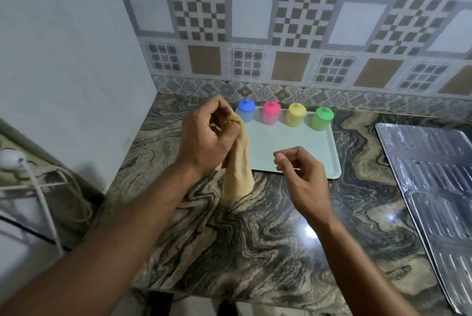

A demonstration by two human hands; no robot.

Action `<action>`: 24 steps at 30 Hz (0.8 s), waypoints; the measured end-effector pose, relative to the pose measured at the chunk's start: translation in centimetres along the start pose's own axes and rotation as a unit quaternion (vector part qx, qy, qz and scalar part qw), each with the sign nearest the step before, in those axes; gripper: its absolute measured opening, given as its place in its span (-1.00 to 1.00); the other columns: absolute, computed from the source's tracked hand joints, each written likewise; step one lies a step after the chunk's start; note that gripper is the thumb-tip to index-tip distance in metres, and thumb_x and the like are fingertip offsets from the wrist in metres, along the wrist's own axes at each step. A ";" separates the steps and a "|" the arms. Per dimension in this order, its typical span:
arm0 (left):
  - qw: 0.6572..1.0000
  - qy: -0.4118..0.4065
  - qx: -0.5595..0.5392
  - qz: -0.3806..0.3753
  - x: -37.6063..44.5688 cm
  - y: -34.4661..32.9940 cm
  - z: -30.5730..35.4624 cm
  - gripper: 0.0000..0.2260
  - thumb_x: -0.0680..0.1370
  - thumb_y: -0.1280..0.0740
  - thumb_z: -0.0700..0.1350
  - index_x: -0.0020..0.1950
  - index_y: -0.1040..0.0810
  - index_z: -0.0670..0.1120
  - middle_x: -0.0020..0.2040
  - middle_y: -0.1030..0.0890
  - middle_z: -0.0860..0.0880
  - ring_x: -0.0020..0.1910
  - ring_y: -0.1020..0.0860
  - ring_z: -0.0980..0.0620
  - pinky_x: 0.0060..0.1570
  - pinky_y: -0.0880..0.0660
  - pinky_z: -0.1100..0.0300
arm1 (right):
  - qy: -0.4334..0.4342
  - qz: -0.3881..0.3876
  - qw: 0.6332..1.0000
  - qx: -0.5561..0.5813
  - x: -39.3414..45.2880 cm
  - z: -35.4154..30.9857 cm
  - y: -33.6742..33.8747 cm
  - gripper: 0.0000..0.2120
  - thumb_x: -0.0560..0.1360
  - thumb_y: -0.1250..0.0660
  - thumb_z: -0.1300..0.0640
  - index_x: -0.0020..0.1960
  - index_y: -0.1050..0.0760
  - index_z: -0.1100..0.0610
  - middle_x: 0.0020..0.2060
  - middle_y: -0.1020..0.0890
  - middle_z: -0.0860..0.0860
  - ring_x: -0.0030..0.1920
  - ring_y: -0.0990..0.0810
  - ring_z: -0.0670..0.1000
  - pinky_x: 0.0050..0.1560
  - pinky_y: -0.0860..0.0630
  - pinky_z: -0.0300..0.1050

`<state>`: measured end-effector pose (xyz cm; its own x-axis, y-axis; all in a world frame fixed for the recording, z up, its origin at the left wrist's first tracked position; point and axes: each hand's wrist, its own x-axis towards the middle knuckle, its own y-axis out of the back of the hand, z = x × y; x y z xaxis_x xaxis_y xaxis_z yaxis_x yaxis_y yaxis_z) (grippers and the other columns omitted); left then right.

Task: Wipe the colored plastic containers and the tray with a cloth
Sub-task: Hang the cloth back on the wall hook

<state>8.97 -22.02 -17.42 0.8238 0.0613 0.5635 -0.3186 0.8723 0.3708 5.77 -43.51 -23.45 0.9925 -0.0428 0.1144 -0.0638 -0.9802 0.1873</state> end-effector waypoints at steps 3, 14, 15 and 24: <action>0.999 0.006 0.021 0.045 1.1 0.4 -0.5 -0.91 0.45 -0.35 -0.07 -0.14 -0.47 -0.05 -0.28 -0.54 0.03 -0.29 -0.53 -0.05 -0.30 -0.51 0.02 | -0.056 0.005 0.997 0.059 -0.9 0.0 -1.0 -0.68 0.67 -0.34 0.13 -0.21 -0.66 0.20 -0.33 -0.68 0.07 -0.27 -0.58 -0.02 -0.17 -0.50 -0.11; 0.996 0.021 0.046 0.075 0.9 1.0 -0.9 -0.86 0.46 -0.36 -0.05 -0.12 -0.52 -0.11 -0.24 -0.59 -0.01 -0.26 -0.55 0.06 -0.28 -0.52 0.08 | -0.104 -0.014 0.982 0.157 1.5 -2.1 -3.0 -0.71 0.59 -0.45 0.11 -0.28 -0.58 0.17 -0.30 -0.59 0.11 -0.20 -0.52 0.03 -0.06 -0.43 -0.01; 0.996 0.029 0.044 0.074 0.7 1.3 -1.0 -0.85 0.46 -0.35 -0.03 -0.11 -0.53 -0.10 -0.23 -0.60 0.01 -0.25 -0.56 0.08 -0.26 -0.52 0.11 | -0.102 -0.013 0.981 0.164 1.8 -2.3 -2.9 -0.71 0.59 -0.46 0.12 -0.30 -0.58 0.12 -0.30 -0.59 0.11 -0.19 -0.52 0.05 -0.04 -0.46 0.03; 0.994 0.091 -0.039 0.038 -3.0 4.0 -3.1 -0.89 0.48 -0.45 -0.05 -0.03 -0.57 0.01 -0.16 -0.65 0.15 -0.17 -0.60 0.20 -0.11 -0.52 0.31 | -0.195 0.024 0.954 0.226 5.3 -5.7 -3.9 -0.91 0.54 -0.49 0.19 -0.03 -0.62 0.21 -0.08 -0.67 0.22 -0.07 -0.62 0.14 -0.03 -0.59 0.08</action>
<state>6.63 -17.19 -19.88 0.8722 0.2102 0.4417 -0.3521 0.8966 0.2686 10.68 -38.80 -17.98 0.9585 -0.0724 -0.2758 -0.1467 -0.9547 -0.2590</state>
